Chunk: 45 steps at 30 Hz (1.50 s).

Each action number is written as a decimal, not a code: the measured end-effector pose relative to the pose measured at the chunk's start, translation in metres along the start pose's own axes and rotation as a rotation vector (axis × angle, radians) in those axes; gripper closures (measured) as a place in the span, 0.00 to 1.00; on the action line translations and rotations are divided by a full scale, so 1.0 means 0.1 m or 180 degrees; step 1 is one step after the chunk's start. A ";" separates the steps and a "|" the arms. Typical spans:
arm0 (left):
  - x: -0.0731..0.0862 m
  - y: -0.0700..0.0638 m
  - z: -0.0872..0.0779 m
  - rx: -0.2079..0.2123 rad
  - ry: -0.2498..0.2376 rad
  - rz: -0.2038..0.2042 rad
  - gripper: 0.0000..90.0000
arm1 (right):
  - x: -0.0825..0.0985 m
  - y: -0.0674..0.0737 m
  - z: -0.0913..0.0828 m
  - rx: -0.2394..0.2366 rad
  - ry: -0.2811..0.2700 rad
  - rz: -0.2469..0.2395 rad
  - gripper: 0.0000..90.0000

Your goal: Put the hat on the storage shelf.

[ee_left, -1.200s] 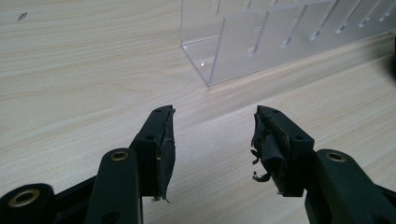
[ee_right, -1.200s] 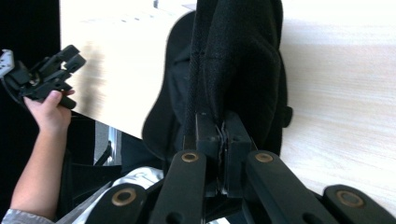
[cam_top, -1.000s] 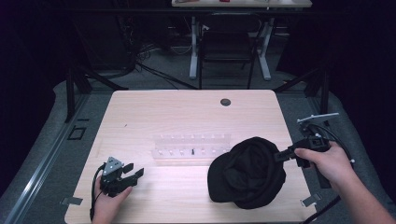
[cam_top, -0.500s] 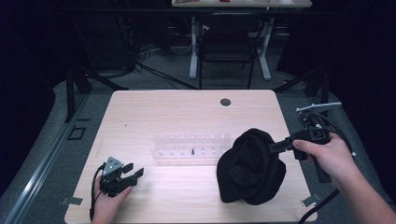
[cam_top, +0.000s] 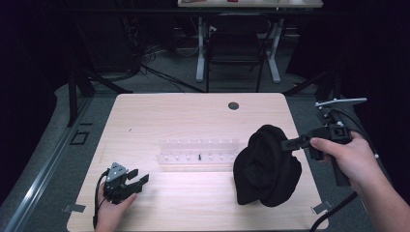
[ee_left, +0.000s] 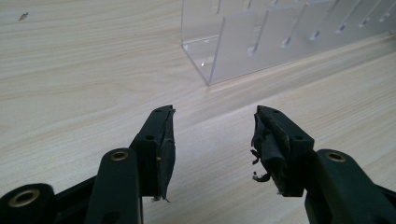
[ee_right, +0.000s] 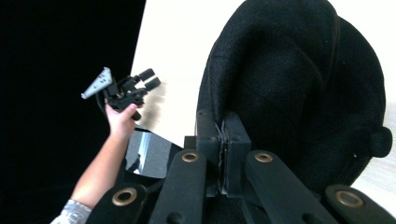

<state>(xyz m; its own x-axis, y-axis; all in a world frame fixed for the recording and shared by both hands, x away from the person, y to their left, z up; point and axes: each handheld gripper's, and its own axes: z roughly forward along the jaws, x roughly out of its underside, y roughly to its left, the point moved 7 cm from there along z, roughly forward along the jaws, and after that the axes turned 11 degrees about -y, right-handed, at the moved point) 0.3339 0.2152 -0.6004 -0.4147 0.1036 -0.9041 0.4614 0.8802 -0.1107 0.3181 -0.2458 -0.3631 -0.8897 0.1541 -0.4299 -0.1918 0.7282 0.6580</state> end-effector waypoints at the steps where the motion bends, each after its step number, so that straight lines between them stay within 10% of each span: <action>1: 0.00 0.00 0.00 0.0000 0.0000 -0.0001 0.54 | -0.01 0.00 -0.02 -0.0001 -0.0002 0.0000 0.98; 21: 0.00 -0.01 0.00 0.0019 -0.0002 -0.0022 0.52 | -0.38 0.35 -0.11 -0.0304 -0.0327 0.0028 0.98; 45: -0.03 0.01 -0.01 0.0037 -0.0011 -0.0032 0.52 | -0.75 0.78 0.52 -0.0426 -0.0376 0.0009 0.98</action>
<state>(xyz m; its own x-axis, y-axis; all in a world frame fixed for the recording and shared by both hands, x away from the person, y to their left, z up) 0.3346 0.2165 -0.5975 -0.4165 0.0932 -0.9043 0.4664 0.8758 -0.1246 0.3918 -0.1658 -0.3113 -0.8370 0.2391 -0.4922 -0.2498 0.6335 0.7323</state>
